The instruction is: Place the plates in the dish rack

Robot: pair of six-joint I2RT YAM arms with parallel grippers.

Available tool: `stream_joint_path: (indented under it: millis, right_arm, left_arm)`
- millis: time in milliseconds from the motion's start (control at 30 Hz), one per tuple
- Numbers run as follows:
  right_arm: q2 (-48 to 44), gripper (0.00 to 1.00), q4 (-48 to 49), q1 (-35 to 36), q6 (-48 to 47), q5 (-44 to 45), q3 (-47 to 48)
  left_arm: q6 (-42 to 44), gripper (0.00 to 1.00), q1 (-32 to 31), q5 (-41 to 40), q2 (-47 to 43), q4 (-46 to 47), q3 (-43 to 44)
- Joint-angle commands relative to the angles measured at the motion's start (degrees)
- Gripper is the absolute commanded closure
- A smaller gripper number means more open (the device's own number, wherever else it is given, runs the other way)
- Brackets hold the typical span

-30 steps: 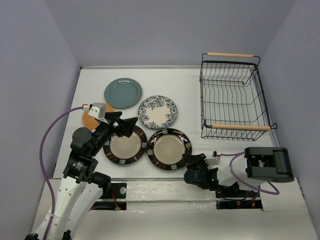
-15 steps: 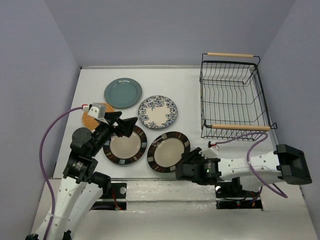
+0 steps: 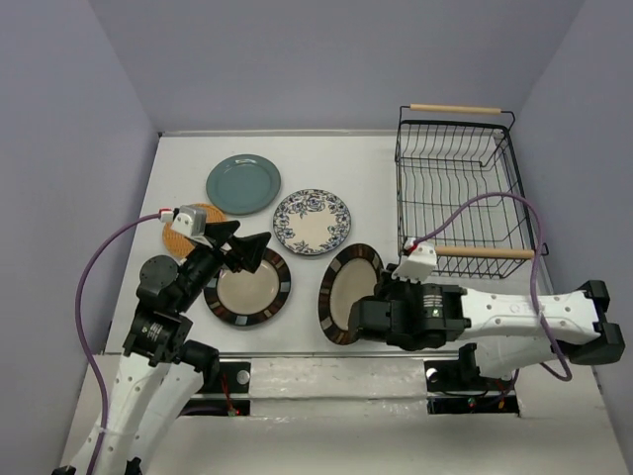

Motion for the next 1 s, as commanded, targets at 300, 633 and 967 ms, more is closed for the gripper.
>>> stream_joint_path:
  millis: [300, 633, 967]
  right_arm:
    - [-4.11, 0.93, 54.90, -29.73, -80.06, -13.00, 19.57]
    - [7.60, 0.93, 54.81, -52.60, -93.45, -15.74, 41.24]
    - [7.77, 0.93, 54.55, -72.91, -93.45, -18.73, 35.71]
  left_arm:
    - [-0.43, 0.01, 0.01, 1.04, -0.45, 2.65, 2.00]
    - [-0.35, 0.01, -1.04, 0.95, -1.06, 2.39, 2.00]
    - [0.18, 0.01, -3.76, -0.37, -2.56, 1.60, 2.26]
